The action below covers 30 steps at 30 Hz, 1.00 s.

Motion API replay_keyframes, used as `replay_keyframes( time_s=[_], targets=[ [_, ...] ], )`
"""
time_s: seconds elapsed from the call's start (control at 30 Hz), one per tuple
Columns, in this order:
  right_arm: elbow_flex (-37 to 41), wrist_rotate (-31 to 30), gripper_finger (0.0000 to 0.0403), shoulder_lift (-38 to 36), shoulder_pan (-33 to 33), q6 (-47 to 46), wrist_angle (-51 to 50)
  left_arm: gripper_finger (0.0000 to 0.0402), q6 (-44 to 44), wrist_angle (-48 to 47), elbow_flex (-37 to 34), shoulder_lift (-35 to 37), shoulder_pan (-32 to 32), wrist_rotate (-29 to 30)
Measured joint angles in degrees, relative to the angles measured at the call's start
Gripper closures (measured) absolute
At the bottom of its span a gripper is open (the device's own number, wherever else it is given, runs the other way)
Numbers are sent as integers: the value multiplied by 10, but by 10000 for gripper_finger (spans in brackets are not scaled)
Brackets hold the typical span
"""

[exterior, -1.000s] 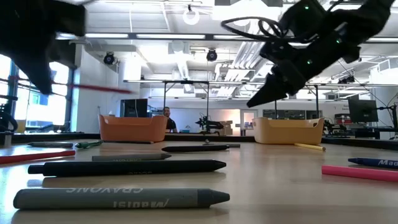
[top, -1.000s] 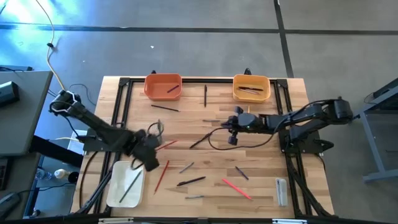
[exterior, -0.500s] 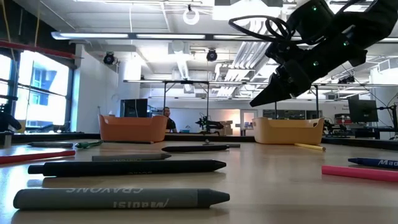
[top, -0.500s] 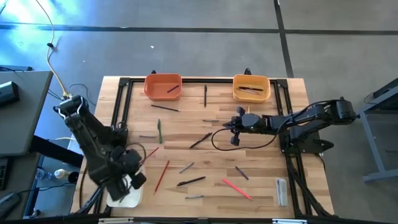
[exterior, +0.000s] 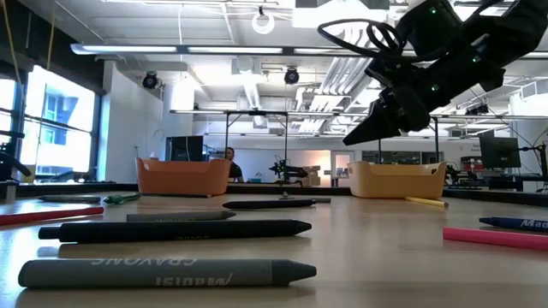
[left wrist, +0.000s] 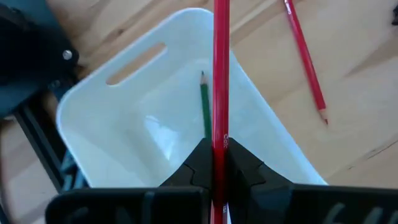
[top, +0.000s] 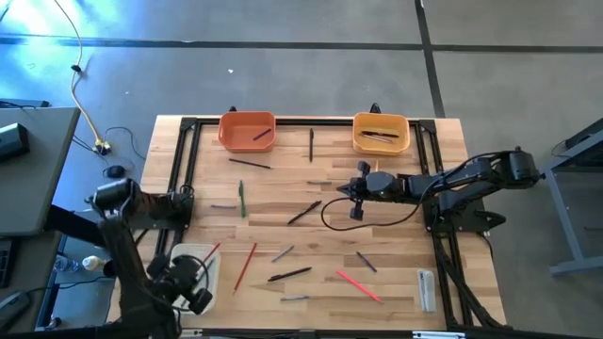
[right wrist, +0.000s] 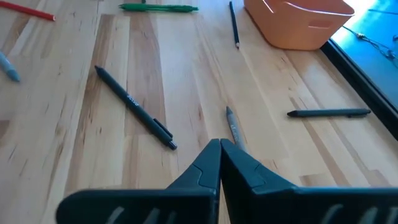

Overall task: Sort crayons/erasers/pens/pencils in bins
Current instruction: Put the red colored pencil into the white bin

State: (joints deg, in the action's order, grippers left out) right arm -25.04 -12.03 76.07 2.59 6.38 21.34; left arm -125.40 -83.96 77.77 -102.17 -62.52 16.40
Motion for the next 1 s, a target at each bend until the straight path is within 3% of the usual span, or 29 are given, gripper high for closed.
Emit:
replay_keyframes(
  time_s=[0.5, 0.8, 1.0],
  targets=[
    [0, 0, 403, 0, 0, 16, -1, 400, -17, 14, 40, -79, 10, -92],
    [0, 0, 403, 0, 0, 16, -1, 400, -20, 1, 40, -86, 10, -123],
    [0, 0, 403, 0, 0, 16, -1, 358, -7, 4, 40, -86, 11, -132]
  ],
)
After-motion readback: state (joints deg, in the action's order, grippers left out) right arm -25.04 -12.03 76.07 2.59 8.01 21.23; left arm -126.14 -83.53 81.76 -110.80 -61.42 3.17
